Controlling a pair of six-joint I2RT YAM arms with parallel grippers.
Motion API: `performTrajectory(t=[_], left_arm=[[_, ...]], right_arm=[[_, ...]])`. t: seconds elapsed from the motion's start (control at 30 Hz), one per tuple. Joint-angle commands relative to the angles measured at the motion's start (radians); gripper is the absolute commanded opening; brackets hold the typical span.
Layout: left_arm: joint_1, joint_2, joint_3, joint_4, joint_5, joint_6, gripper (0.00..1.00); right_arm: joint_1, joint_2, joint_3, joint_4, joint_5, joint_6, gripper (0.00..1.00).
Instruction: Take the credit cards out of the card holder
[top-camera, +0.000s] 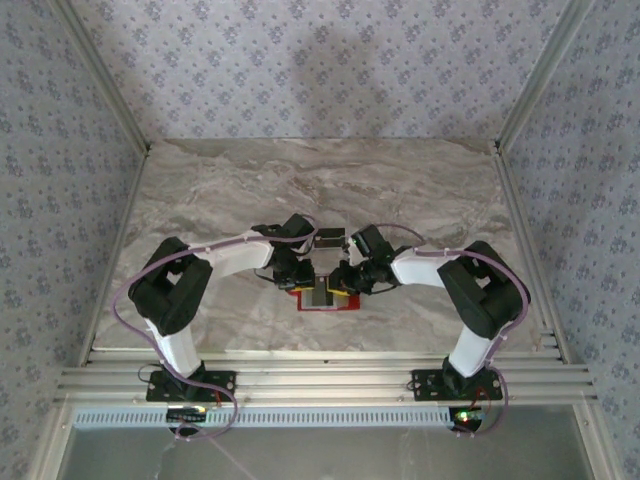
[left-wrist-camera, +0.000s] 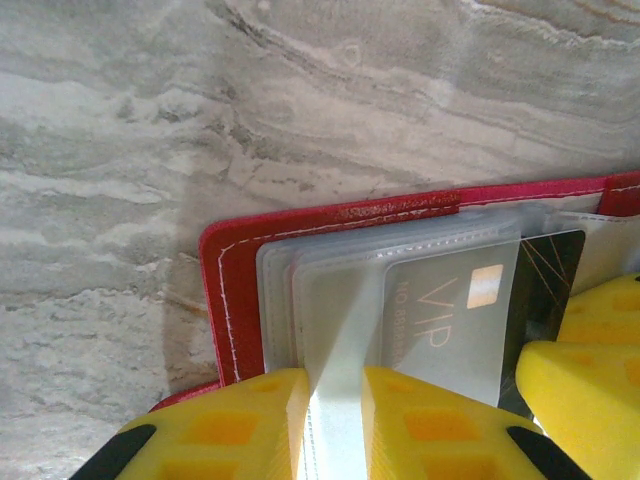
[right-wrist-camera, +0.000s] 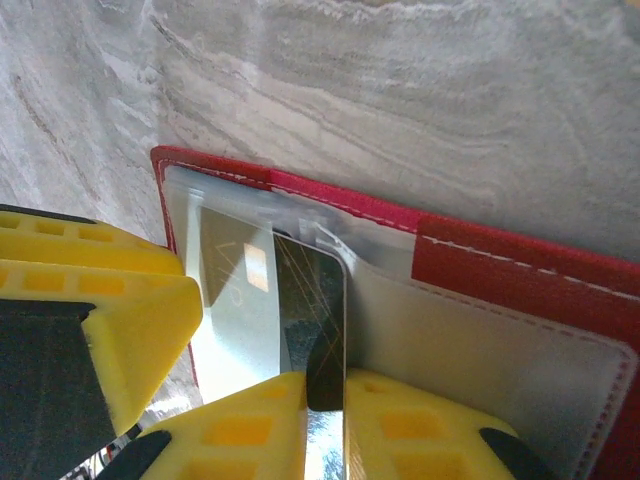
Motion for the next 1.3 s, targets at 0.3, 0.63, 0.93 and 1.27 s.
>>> performTrajectory(t=[0.3, 0.63, 0.93, 1.27], left_arm=[[-0.014, 0.027, -0.041, -0.072, -0.007, 0.007, 0.24], [-0.013, 0.017, -0.042, -0.077, -0.010, 0.004, 0.24], [-0.014, -0.003, -0.031, -0.079, -0.005, 0.006, 0.24], [-0.016, -0.034, 0.007, -0.096, -0.001, 0.007, 0.24]], right_arm=[[-0.018, -0.058, 0.004, -0.146, 0.085, -0.061, 0.11], [-0.036, -0.118, 0.016, -0.248, 0.131, -0.117, 0.09], [-0.044, -0.182, 0.047, -0.341, 0.150, -0.173, 0.08], [-0.051, -0.227, 0.110, -0.421, 0.150, -0.221, 0.07]])
